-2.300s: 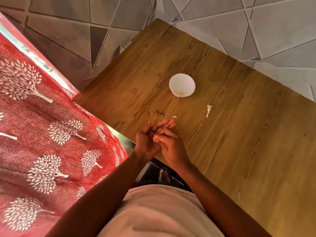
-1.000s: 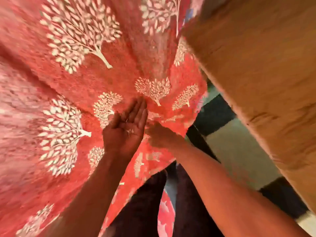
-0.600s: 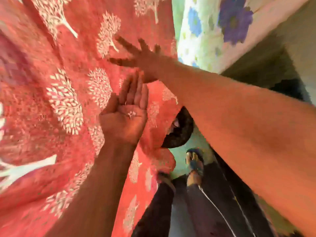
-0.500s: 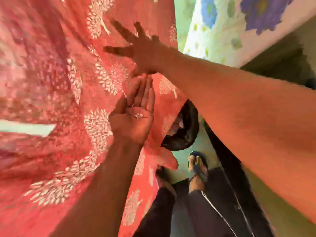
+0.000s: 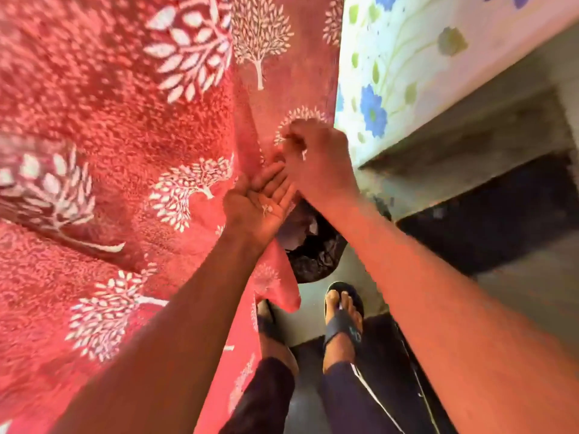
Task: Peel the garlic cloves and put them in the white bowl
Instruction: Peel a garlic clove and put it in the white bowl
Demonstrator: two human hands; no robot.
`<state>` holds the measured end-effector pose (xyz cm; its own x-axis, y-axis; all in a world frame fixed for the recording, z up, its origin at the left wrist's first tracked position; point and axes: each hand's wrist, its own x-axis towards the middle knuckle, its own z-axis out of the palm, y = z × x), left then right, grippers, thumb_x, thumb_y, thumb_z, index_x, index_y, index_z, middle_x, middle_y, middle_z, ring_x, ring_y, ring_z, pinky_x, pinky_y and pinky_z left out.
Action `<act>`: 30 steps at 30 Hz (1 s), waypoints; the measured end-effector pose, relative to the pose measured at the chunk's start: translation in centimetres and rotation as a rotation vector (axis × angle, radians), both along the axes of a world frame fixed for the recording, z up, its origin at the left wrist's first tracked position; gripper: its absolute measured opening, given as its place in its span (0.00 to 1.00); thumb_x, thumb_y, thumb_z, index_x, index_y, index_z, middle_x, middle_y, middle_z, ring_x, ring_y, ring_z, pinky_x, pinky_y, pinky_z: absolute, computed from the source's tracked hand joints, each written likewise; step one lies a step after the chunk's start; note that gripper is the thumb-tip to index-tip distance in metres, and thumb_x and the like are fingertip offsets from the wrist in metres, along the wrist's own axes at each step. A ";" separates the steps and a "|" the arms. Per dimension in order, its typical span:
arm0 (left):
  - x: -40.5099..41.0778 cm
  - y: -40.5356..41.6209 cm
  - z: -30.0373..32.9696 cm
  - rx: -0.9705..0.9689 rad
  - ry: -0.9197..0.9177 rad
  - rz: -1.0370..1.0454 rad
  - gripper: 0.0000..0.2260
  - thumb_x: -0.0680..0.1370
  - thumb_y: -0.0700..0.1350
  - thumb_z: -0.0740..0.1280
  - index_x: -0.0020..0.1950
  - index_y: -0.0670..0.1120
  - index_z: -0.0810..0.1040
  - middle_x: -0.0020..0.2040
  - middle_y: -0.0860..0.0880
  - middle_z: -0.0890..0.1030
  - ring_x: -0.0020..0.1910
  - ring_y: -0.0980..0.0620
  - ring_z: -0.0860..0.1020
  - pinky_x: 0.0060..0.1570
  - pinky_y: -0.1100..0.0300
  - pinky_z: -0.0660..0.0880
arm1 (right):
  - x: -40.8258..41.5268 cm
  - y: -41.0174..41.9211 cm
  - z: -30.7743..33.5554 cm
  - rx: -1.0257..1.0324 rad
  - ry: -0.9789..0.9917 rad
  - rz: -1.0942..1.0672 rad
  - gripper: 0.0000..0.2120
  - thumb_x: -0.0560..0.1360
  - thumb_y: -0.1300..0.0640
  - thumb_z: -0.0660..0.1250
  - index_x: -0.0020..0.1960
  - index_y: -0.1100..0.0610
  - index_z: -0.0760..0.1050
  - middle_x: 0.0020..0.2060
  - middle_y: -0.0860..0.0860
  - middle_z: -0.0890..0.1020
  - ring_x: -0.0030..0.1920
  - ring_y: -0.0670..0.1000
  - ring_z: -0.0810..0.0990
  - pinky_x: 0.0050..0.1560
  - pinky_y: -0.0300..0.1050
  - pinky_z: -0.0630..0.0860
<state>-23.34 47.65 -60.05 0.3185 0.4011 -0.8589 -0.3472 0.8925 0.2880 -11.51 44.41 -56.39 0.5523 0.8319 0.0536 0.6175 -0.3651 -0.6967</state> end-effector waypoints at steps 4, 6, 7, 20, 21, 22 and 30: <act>0.1 0.2 -1.9 0.012 0.024 -0.110 0.31 0.86 0.58 0.44 0.62 0.35 0.75 0.65 0.35 0.79 0.65 0.40 0.78 0.68 0.46 0.73 | -6.6 -6.7 -2.7 -0.033 0.355 0.252 0.17 0.80 0.59 0.63 0.65 0.64 0.79 0.64 0.60 0.81 0.67 0.55 0.77 0.70 0.48 0.70; -0.1 0.3 -2.6 0.029 0.052 -0.198 0.31 0.86 0.60 0.45 0.72 0.38 0.71 0.74 0.36 0.72 0.75 0.40 0.69 0.76 0.43 0.62 | -7.9 -8.1 -4.4 -0.207 0.436 0.282 0.24 0.83 0.51 0.56 0.72 0.63 0.73 0.73 0.60 0.73 0.75 0.56 0.68 0.78 0.50 0.61; -0.2 0.3 -2.8 0.029 0.062 -0.216 0.31 0.86 0.61 0.46 0.75 0.39 0.69 0.75 0.37 0.70 0.76 0.40 0.67 0.77 0.42 0.61 | -8.1 -8.3 -5.1 -0.297 0.396 0.216 0.28 0.82 0.47 0.50 0.72 0.64 0.73 0.73 0.62 0.72 0.75 0.60 0.67 0.78 0.53 0.60; -0.2 -1.2 -3.5 0.018 0.102 -0.493 0.36 0.80 0.72 0.49 0.64 0.42 0.75 0.57 0.38 0.80 0.55 0.39 0.81 0.54 0.45 0.79 | -9.7 -7.9 -6.3 -0.245 0.677 -0.033 0.27 0.84 0.47 0.53 0.77 0.61 0.66 0.79 0.56 0.62 0.81 0.51 0.55 0.79 0.42 0.49; -0.1 -1.2 -3.4 -0.005 0.107 -0.492 0.38 0.79 0.73 0.50 0.69 0.41 0.72 0.62 0.36 0.78 0.61 0.36 0.78 0.58 0.42 0.77 | -9.4 -7.9 -6.7 -0.274 0.684 -0.008 0.27 0.84 0.47 0.53 0.77 0.61 0.67 0.79 0.56 0.62 0.81 0.51 0.56 0.79 0.42 0.50; -0.1 -1.3 -3.3 -0.012 0.100 -0.497 0.40 0.79 0.73 0.50 0.72 0.40 0.70 0.64 0.35 0.77 0.65 0.36 0.76 0.61 0.42 0.75 | -8.9 -7.9 -7.2 -0.327 0.667 -0.036 0.28 0.84 0.46 0.51 0.76 0.61 0.68 0.78 0.58 0.64 0.80 0.54 0.58 0.79 0.45 0.52; 0.2 -2.5 -2.8 -0.004 0.074 -0.478 0.35 0.80 0.70 0.55 0.61 0.38 0.75 0.43 0.41 0.83 0.52 0.40 0.82 0.60 0.44 0.79 | -7.7 -8.1 -7.7 -0.296 0.526 -0.021 0.21 0.86 0.55 0.55 0.77 0.59 0.66 0.76 0.60 0.67 0.77 0.58 0.63 0.73 0.43 0.56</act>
